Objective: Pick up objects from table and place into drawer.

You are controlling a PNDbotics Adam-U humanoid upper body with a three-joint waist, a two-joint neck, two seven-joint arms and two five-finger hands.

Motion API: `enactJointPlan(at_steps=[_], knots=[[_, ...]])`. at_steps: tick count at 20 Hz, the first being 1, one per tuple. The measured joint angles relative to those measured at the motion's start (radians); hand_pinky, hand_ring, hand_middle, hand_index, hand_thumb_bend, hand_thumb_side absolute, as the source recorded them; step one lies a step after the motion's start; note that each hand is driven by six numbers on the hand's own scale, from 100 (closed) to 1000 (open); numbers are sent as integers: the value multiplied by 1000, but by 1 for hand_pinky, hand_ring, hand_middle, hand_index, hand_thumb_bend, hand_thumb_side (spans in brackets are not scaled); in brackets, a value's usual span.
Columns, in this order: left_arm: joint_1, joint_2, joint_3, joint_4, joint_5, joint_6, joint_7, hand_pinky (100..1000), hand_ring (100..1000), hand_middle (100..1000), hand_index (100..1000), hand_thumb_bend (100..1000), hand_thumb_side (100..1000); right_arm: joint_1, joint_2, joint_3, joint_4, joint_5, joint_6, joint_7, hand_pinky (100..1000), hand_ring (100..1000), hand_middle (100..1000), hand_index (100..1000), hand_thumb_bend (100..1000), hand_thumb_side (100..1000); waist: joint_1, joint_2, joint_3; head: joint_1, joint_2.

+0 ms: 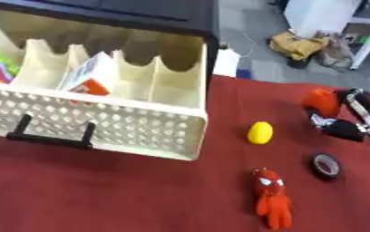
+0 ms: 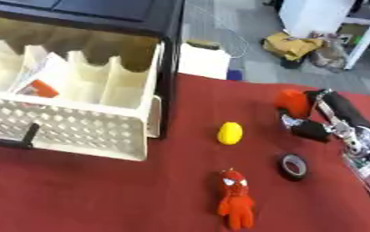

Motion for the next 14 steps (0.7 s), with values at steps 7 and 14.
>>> enactJointPlan(at_steps=[7, 14], knots=[[8, 0, 6, 0, 8, 6, 5, 382, 428, 449, 851, 139, 1000, 10, -10, 6, -71, -12, 9, -20, 806, 780, 372, 671, 144, 563, 1, -26, -15, 8, 17], [18, 0, 11, 0, 17, 14, 11, 384, 431, 450, 851, 143, 1000, 18, -30, 14, -156, -40, 14, -28, 799, 769, 363, 663, 153, 589, 8, -59, -42, 19, 35]])
